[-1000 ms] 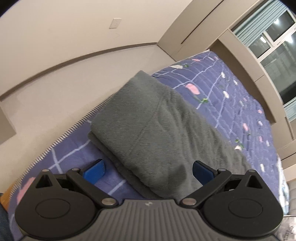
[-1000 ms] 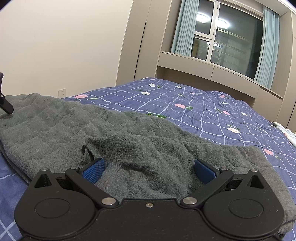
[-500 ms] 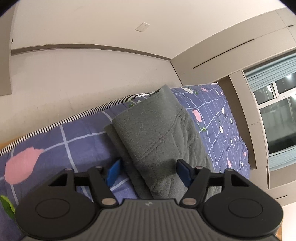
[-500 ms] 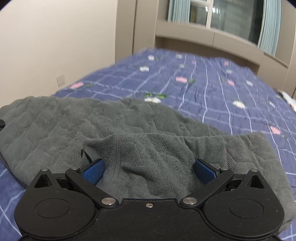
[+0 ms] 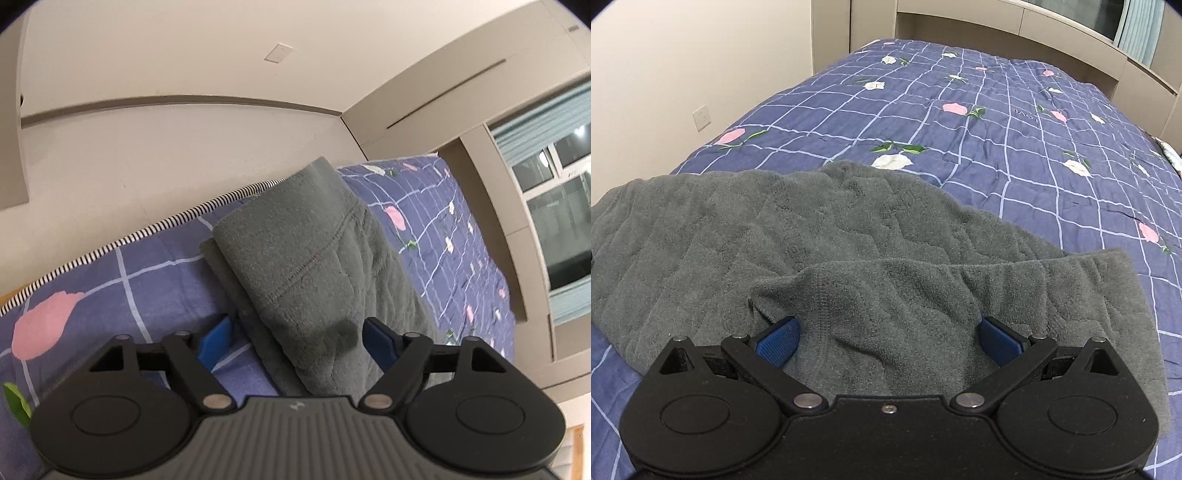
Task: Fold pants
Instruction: 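Grasp the edge of the grey pants with the left gripper and lift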
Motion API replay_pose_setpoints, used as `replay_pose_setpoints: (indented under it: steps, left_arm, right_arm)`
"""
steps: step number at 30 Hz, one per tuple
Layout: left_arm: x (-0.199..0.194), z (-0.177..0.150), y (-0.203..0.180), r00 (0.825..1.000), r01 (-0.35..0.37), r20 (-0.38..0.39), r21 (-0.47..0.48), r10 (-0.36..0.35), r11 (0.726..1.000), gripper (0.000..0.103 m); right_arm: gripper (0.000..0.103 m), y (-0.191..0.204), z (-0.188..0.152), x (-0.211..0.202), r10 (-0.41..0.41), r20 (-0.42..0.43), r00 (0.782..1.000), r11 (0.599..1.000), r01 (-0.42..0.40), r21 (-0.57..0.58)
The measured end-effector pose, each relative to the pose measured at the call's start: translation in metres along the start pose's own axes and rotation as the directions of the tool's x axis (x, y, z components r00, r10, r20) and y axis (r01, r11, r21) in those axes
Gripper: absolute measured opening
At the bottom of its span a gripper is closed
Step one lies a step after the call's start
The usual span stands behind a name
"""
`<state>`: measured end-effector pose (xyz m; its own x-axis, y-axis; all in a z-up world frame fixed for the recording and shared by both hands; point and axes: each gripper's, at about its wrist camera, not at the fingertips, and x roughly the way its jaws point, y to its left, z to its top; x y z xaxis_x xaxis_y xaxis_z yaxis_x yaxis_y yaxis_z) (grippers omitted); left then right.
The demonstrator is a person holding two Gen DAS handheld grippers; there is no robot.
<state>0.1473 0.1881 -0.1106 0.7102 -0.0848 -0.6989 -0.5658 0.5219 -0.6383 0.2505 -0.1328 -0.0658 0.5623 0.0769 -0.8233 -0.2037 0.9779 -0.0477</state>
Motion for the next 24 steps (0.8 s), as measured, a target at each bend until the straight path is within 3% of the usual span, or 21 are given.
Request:
replay_pose_setpoints:
  steps: [4, 9, 14, 24]
  left_arm:
    - [0.004, 0.002, -0.008, 0.999, -0.042, 0.003, 0.011, 0.042, 0.999, 0.075]
    - [0.003, -0.001, -0.014, 0.993, -0.112, 0.026, 0.024, 0.112, 0.993, 0.049]
    - [-0.001, -0.004, -0.025, 0.993, -0.115, 0.048, 0.059, 0.112, 0.992, 0.02]
    - [-0.025, -0.017, -0.065, 0.981, -0.148, 0.155, 0.223, 0.114, 0.964, 0.013]
  right_arm:
    - [0.103, -0.002, -0.001, 0.0, 0.008, 0.005, 1.0, 1.0, -0.009, 0.002]
    - [0.103, -0.003, -0.001, 0.0, 0.011, 0.006, 1.0, 1.0, -0.011, 0.004]
    - [0.103, -0.003, -0.001, 0.0, 0.013, 0.005, 1.0, 1.0, -0.013, 0.003]
    - [0.103, -0.006, -0.002, 0.0, 0.028, 0.016, 0.999, 1.0, -0.028, 0.005]
